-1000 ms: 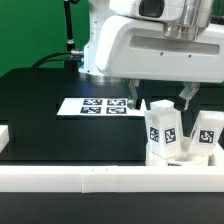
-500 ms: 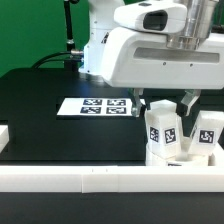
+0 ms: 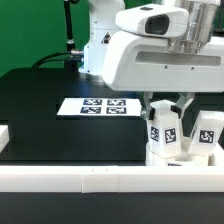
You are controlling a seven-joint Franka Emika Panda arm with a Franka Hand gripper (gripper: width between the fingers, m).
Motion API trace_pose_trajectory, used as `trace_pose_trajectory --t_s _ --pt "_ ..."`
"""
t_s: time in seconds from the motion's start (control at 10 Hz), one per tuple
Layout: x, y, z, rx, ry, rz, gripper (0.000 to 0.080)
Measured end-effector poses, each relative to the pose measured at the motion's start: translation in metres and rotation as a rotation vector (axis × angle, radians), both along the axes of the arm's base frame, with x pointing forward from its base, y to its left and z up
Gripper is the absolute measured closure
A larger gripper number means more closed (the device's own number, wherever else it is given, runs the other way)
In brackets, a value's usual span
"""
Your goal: Assemble stool
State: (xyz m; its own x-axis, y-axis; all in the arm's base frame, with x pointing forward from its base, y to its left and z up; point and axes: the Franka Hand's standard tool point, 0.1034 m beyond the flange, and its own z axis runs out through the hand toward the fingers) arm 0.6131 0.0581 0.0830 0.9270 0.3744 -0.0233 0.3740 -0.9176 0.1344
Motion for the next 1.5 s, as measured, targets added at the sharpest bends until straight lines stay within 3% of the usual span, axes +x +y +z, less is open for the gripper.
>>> trace_pose_trajectory --t_s 0.1,0.5,1.0,1.5 --pt "0.000 0.000 0.000 0.001 -0.001 -0.007 0.0465" --pt "0.000 0.003 0.000 0.019 -0.027 -0.224 0.0465" --pt "-0.002 0.019 -0.002 0.102 -0.080 -1.024 0.0464" --pt "0.001 0.025 -0.002 0.125 -0.114 -1.468 0.0464"
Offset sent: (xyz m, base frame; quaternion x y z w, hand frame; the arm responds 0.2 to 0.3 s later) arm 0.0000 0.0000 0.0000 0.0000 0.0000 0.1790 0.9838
